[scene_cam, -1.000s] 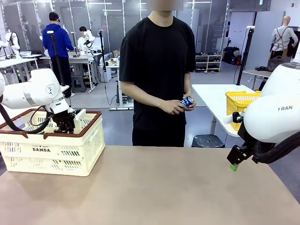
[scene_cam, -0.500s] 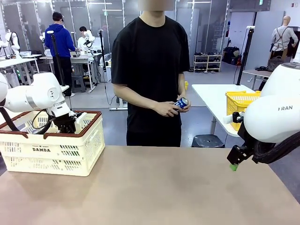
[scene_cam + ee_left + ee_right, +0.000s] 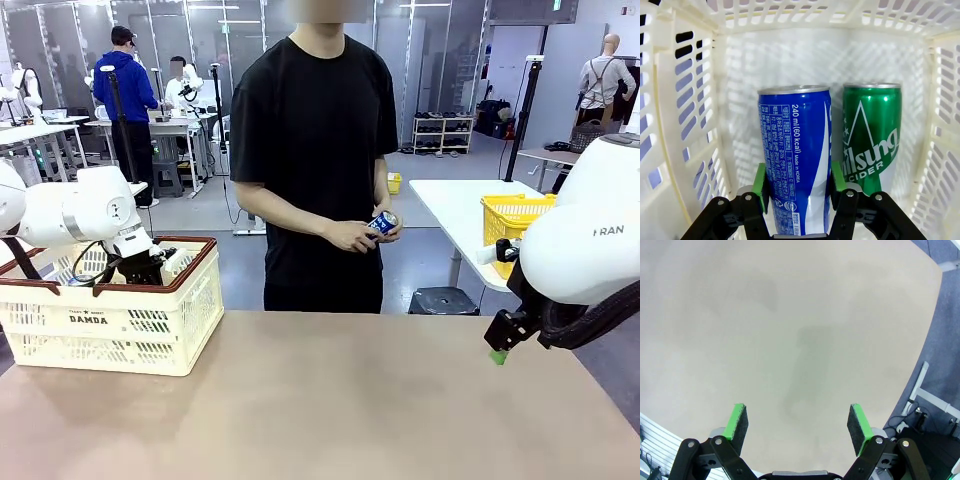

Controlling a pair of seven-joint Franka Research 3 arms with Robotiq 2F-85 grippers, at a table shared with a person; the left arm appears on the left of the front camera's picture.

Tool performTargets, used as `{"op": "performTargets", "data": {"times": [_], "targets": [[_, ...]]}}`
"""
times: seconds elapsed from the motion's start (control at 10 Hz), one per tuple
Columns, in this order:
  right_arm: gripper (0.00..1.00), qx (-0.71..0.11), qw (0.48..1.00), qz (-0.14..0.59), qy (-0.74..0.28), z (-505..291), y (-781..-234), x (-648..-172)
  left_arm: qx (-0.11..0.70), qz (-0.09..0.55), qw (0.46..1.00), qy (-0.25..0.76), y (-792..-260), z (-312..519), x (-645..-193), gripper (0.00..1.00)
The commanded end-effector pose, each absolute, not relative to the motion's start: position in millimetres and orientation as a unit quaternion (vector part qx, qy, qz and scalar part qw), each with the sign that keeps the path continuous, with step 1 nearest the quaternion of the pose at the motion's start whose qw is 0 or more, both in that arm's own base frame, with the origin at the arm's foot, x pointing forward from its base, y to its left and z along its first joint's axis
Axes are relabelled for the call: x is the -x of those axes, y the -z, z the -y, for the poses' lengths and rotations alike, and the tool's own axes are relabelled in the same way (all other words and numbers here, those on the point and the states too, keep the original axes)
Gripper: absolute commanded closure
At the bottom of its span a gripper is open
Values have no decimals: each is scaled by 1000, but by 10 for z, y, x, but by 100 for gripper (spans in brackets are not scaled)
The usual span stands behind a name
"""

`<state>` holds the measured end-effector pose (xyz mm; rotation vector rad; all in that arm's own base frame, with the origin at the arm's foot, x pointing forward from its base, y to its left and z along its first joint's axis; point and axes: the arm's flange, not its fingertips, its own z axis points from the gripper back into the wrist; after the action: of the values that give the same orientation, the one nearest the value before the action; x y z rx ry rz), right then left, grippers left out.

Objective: Place the drinks into the Shopping basket.
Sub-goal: Pick up one drink and place it into the Shopping basket.

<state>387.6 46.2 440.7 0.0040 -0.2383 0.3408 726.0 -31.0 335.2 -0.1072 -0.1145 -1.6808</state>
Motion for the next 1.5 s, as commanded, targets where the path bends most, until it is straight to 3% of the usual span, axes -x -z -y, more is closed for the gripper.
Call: {"op": "performTargets", "data": {"times": [0.0,0.7,1.1,1.4], "targets": [[0,-1,978,118,-171,-446,-4394,-3861,39,43,668,742,-3354,314,-7323,44],[0,-1,978,118,-171,-446,-4394,-3861,60,24,662,746,-3103,299,-7275,44],[0,-1,978,118,-171,-446,-4394,-3861,72,40,654,752,-3159,303,-7194,4],[0,-1,978,118,-171,-446,-4394,-3861,65,48,658,748,-3235,268,-7132,0]]}}
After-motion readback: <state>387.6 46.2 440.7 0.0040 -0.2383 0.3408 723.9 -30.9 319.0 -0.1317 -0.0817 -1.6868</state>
